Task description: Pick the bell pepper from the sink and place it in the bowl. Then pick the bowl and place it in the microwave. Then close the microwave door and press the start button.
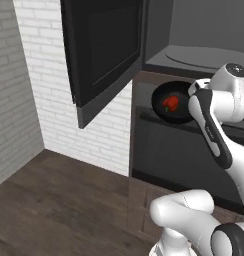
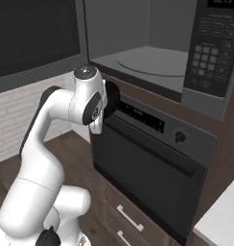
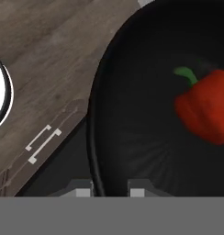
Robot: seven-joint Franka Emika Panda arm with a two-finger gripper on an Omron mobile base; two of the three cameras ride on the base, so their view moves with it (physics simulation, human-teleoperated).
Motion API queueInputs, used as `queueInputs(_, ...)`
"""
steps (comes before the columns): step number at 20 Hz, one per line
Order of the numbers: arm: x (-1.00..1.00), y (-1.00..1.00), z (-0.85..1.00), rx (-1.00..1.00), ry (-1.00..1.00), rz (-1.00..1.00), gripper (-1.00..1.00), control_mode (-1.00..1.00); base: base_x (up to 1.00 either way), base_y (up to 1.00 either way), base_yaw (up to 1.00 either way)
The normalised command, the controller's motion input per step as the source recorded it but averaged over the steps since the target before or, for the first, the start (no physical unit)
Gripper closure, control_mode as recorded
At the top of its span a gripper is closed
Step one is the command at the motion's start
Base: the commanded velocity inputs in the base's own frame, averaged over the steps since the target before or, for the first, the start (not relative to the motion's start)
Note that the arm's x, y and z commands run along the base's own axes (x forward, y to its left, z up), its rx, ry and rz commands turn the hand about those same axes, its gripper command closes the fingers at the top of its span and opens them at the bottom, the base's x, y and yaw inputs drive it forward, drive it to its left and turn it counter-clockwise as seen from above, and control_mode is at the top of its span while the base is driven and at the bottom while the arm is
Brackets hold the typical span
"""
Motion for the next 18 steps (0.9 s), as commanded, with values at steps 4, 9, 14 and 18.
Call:
queueInputs(4,0.0,0.0,0.0,0.0,0.0,0.0,1.0,1.0,-0.22,0.21,-0.07)
queueInputs(9,0.0,0.0,0.0,0.0,0.0,0.0,1.0,1.0,-0.24,0.28,-0.04)
queueInputs(14,0.0,0.0,0.0,0.0,0.0,0.0,1.0,1.0,-0.16,0.17,-0.01)
queueInputs(18,0.0,0.0,0.0,0.0,0.0,0.0,1.0,1.0,0.15,0.03,0.0)
